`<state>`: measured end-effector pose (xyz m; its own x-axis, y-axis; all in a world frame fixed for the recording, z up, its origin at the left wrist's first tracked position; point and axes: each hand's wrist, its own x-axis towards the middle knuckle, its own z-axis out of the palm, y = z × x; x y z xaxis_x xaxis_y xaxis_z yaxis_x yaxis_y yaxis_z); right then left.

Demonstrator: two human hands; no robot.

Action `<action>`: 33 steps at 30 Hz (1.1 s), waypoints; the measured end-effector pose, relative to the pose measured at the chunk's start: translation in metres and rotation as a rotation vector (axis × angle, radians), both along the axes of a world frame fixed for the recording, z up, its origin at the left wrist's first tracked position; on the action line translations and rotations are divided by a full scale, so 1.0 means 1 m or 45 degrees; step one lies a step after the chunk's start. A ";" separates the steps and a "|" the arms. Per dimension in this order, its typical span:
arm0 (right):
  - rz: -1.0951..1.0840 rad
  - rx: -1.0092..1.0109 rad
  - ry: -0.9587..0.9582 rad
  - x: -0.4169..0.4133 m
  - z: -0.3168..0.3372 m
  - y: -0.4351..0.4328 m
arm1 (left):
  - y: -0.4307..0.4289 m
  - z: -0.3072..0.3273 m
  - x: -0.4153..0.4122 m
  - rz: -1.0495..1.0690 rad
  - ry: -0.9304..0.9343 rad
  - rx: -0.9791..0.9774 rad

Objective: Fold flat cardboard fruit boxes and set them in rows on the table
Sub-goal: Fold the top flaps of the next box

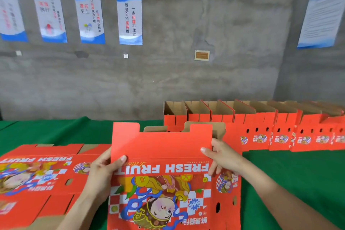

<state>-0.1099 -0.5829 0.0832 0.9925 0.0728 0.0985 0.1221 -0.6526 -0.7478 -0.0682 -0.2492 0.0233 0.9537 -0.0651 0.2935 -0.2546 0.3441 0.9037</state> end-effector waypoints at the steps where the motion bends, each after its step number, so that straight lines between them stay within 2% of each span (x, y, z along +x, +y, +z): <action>1: 0.007 0.011 0.049 -0.001 0.003 0.000 | -0.001 0.001 0.000 -0.040 0.043 -0.034; 3: -0.024 -0.021 0.072 -0.001 0.008 0.002 | -0.002 0.004 0.000 -0.080 0.115 -0.044; 6: -0.087 -0.162 -0.061 -0.004 0.010 0.003 | -0.001 0.010 0.003 -0.183 0.246 -0.002; 8: -0.109 -0.182 -0.145 -0.007 0.009 0.001 | 0.004 0.016 0.008 -0.293 0.349 0.114; 10: -0.121 -0.121 -0.211 -0.011 0.008 -0.003 | 0.008 0.022 0.013 -0.269 0.377 0.276; 14: -0.064 0.081 -0.350 -0.023 0.006 0.000 | 0.010 0.027 0.026 -0.081 0.327 0.583; 18: -0.044 0.160 -0.499 -0.034 0.002 0.001 | 0.017 0.038 0.030 -0.193 0.357 0.599; 22: -0.121 0.190 -0.616 -0.035 -0.010 -0.006 | 0.017 0.043 0.024 -0.049 0.064 0.940; 26: -0.212 0.208 -0.726 -0.041 -0.020 -0.005 | 0.011 0.048 0.025 0.217 -0.022 1.218; 28: -0.221 0.193 -0.753 -0.043 -0.026 -0.003 | 0.005 0.052 0.024 0.330 -0.019 1.243; 31: -0.207 0.186 -0.755 -0.045 -0.029 0.001 | 0.001 0.061 0.017 0.091 0.149 1.298; 33: -0.199 0.184 -0.716 -0.048 -0.028 0.002 | -0.001 0.066 0.009 0.027 0.154 1.296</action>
